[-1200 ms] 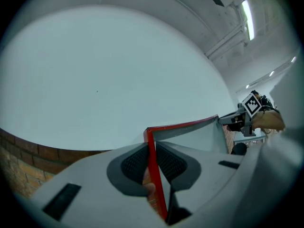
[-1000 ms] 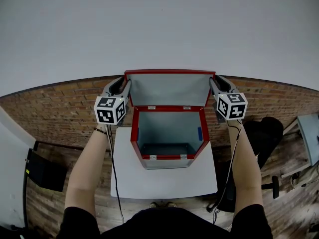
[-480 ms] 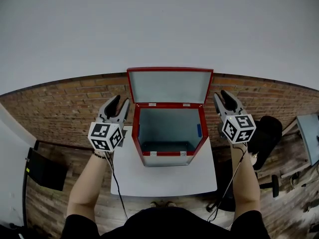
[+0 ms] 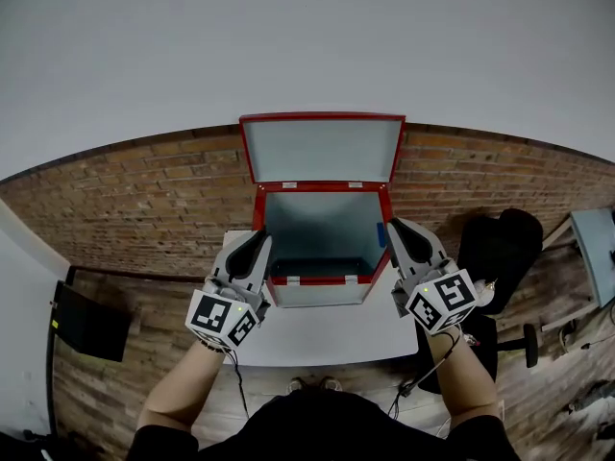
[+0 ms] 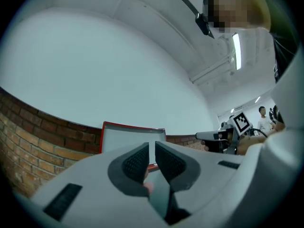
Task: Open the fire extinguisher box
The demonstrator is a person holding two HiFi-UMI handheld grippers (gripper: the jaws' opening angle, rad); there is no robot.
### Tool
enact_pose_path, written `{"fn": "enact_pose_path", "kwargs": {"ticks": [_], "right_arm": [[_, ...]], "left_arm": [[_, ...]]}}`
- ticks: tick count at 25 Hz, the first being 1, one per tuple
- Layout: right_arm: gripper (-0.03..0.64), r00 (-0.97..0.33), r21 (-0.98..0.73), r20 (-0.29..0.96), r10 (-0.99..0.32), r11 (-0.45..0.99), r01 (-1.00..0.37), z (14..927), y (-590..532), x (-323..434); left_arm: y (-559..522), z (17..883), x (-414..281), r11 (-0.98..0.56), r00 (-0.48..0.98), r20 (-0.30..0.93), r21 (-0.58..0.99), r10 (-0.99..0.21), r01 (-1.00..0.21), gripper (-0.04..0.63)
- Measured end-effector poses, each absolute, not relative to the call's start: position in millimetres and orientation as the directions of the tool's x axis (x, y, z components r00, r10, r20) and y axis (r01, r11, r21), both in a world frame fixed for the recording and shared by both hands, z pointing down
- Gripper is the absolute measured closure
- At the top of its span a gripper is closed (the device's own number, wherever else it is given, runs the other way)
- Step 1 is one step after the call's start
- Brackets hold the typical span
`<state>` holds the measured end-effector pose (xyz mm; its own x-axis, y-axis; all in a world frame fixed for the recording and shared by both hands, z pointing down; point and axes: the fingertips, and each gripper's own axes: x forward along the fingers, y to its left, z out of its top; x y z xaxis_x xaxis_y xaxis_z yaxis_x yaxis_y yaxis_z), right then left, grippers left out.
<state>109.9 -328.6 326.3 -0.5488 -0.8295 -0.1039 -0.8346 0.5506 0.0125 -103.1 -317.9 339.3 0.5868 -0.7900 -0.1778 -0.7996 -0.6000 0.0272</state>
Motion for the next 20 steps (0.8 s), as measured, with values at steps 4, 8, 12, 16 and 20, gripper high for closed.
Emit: {"fn": "enact_pose_path", "kwargs": {"ticks": [4,8,12,16,20], "right_arm": [[0.592,-0.56,0.002,-0.096,-0.823,0.562,-0.827,344,-309,100],[0.595,-0.581,0.022,-0.063,-0.811,0.581,-0.814,370,-289,86],[0.597,-0.593,0.025,-0.029,-0.805,0.592,-0.806,396,-274,75],[0.597,-0.586,-0.003,0.007,-0.81,0.586,-0.81,423,-262,73],[0.597,-0.587,-0.014,0.048,-0.808,0.587,-0.81,451,-251,73]], "left_arm": [[-297,353,-93,-0.608,0.6,-0.168,-0.004,-0.782,-0.794,0.523],[-286,375,-91,-0.603,0.599,-0.139,-0.021,-0.788,-0.798,0.541],[-272,400,-87,-0.626,0.624,-0.097,-0.012,-0.776,-0.78,0.546],[-255,421,-83,-0.644,0.642,-0.071,0.003,-0.763,-0.765,0.546],[-239,448,-82,-0.659,0.66,-0.006,0.039,-0.751,-0.751,0.546]]}}
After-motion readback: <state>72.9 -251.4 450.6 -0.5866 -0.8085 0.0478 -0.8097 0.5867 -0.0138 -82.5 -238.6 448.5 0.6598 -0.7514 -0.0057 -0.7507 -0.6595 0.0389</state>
